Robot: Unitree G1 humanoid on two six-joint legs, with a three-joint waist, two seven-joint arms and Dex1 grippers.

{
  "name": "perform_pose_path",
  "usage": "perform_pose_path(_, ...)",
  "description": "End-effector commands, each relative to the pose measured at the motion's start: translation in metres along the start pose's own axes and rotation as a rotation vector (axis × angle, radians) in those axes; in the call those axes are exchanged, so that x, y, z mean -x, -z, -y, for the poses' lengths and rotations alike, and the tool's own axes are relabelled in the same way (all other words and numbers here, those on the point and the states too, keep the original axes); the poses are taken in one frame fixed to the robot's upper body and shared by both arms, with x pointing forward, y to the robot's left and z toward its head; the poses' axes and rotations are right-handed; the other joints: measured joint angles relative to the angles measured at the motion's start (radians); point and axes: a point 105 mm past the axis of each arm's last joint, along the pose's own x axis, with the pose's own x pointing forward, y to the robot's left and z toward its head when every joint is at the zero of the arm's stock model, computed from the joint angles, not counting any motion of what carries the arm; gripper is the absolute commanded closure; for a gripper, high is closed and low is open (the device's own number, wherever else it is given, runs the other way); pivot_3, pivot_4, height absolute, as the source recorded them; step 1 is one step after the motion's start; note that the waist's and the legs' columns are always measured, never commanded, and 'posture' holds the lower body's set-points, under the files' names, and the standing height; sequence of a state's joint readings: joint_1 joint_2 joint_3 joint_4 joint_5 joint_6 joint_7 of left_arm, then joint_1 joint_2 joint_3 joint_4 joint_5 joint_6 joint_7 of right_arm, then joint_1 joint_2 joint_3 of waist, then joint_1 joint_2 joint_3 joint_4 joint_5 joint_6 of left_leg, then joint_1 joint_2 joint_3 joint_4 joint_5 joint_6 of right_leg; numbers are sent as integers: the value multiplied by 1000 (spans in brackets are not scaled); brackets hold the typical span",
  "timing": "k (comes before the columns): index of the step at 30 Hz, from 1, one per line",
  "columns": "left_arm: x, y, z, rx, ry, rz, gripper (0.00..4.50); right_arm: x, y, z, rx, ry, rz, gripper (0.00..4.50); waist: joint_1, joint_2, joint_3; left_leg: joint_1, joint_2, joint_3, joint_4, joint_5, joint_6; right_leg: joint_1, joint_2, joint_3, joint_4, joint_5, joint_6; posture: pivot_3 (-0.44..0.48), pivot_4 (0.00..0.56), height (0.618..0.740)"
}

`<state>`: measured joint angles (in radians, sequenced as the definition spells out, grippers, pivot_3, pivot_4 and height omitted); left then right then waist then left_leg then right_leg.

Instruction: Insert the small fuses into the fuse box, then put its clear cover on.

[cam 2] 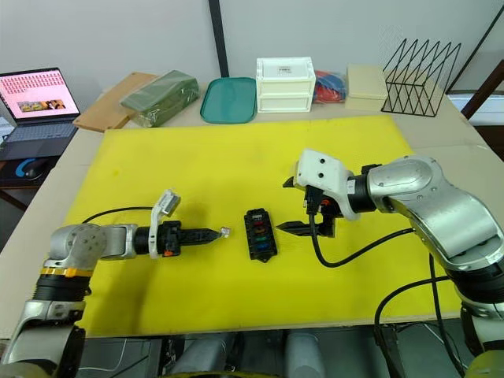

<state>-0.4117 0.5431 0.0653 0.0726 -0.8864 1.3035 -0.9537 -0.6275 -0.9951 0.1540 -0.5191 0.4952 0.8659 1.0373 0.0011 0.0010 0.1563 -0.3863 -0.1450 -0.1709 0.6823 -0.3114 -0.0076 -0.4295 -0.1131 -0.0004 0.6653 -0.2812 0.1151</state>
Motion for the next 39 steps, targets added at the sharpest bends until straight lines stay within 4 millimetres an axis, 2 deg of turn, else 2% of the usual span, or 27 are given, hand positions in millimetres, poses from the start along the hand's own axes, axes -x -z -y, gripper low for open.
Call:
perform_pose_path(1,9,-2,12,-56,43,23,4496,1,-12,-3,42,-10,34,0,2,0,0,0,0,0,0,0,0,0,0,0,0,0,0,0,150,740)
perform_pose_path(3,12,-4,19,-104,70,37,4496,0,-12,-5,3,-30,36,0,3,0,0,0,0,0,0,0,0,0,0,0,0,0,0,0,150,740)
perform_pose_path(6,14,-11,39,-242,141,69,4496,4,-24,-8,-157,-109,94,0,5,-1,0,-1,0,0,0,0,0,0,0,0,-1,0,0,0,150,740)
perform_pose_path(9,12,-30,77,-439,245,130,4496,15,-43,-5,-268,-173,142,0,12,-1,1,-1,0,0,1,0,0,0,0,0,-1,0,0,0,150,740)
perform_pose_path(12,7,-38,98,-574,294,153,4496,22,-61,-5,-342,-236,193,0,14,-2,1,-2,0,0,1,0,0,1,-1,-1,-2,0,0,0,150,740)
perform_pose_path(15,2,-42,113,-659,336,171,4496,25,-75,-3,-387,-266,224,0,11,-2,1,-2,0,0,1,0,1,1,-1,-1,-2,0,0,0,150,740)
perform_pose_path(20,-4,-45,126,-720,370,183,4496,22,-82,3,-444,-264,224,0,10,-2,1,-2,0,0,1,0,1,0,-1,-1,-2,0,0,0,150,740)
perform_pose_path(23,-7,-45,126,-745,365,179,4500,22,-89,4,-455,-287,251,496,11,-2,1,-2,0,0,1,0,1,0,-1,-1,-2,0,0,0,150,740)
perform_pose_path(28,-10,-46,126,-751,366,183,4500,17,-90,0,-461,-313,243,2163,10,-2,1,-2,0,0,1,0,1,0,-1,-1,-2,0,0,0,150,740)
perform_pose_path(35,-11,-47,124,-760,352,175,4500,12,-90,-3,-472,-318,241,2163,10,-2,1,-2,0,0,1,0,1,0,-1,-1,-2,0,0,0,150,740)
perform_pose_path(37,-11,-47,123,-765,347,174,4500,11,-90,-4,-473,-319,240,2485,10,-2,1,-2,0,0,1,0,1,0,-1,-1,-2,0,0,0,150,740)
perform_pose_path(39,-11,-48,123,-767,344,176,4500,10,-90,-4,-473,-319,238,2992,10,-2,1,-2,0,0,1,0,1,0,-1,-1,-2,0,0,0,150,740)
